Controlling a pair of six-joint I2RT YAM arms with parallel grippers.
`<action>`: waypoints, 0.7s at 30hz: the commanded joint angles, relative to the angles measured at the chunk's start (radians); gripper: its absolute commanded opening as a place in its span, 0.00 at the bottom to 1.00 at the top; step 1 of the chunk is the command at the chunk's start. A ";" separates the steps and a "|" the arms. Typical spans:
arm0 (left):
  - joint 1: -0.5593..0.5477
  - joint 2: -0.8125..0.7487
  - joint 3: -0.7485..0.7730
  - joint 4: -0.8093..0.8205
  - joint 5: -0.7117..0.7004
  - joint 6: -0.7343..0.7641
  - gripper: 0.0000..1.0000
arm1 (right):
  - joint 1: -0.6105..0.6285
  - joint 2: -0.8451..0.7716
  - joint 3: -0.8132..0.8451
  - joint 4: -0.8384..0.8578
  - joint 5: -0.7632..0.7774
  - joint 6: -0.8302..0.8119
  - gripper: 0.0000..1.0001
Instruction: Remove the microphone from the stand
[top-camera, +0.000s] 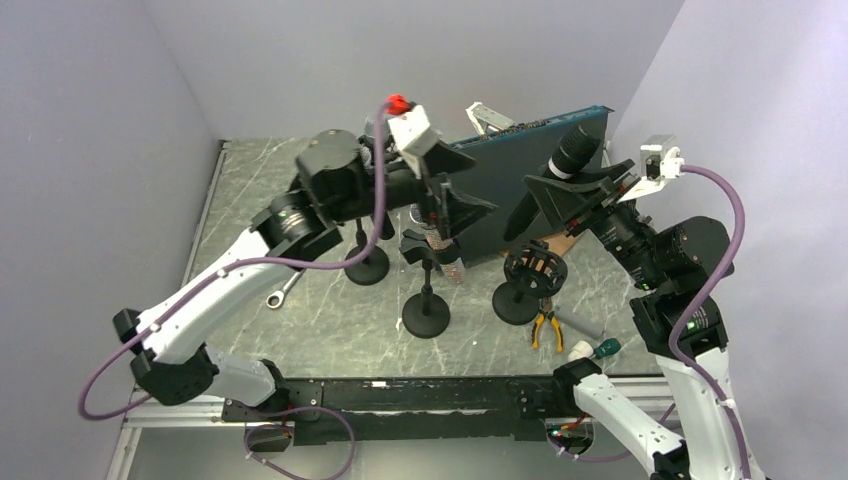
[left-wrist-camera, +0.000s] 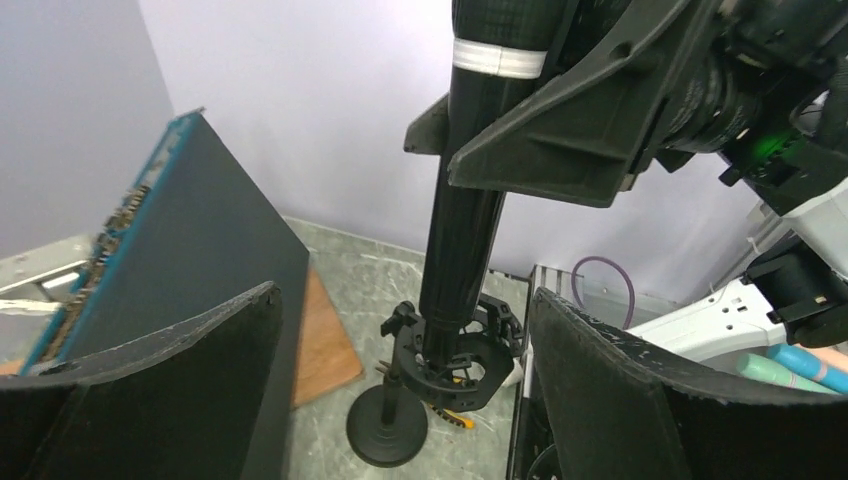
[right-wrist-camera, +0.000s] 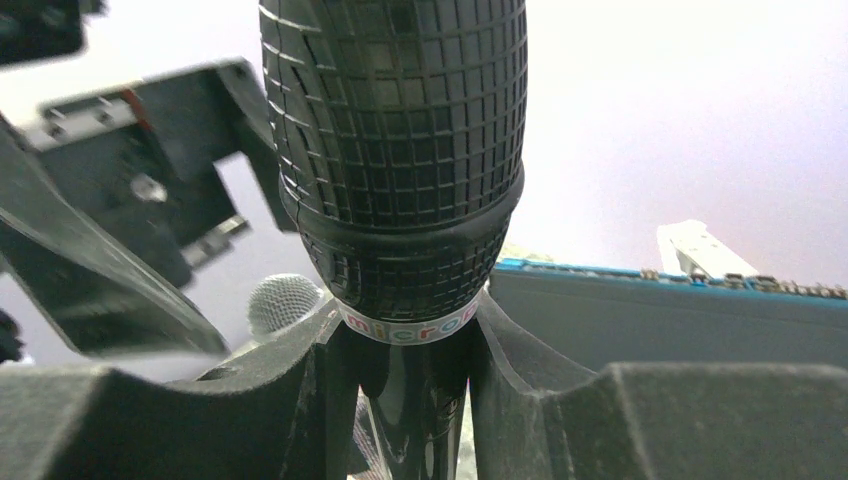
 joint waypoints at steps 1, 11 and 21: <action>-0.060 0.066 0.112 -0.057 -0.099 0.069 0.94 | 0.002 0.009 -0.005 0.185 -0.057 0.097 0.06; -0.087 0.218 0.256 -0.063 -0.038 -0.001 0.87 | 0.003 0.016 -0.052 0.291 -0.130 0.178 0.06; -0.088 0.273 0.281 -0.053 0.036 -0.059 0.78 | 0.003 0.008 -0.085 0.352 -0.148 0.216 0.06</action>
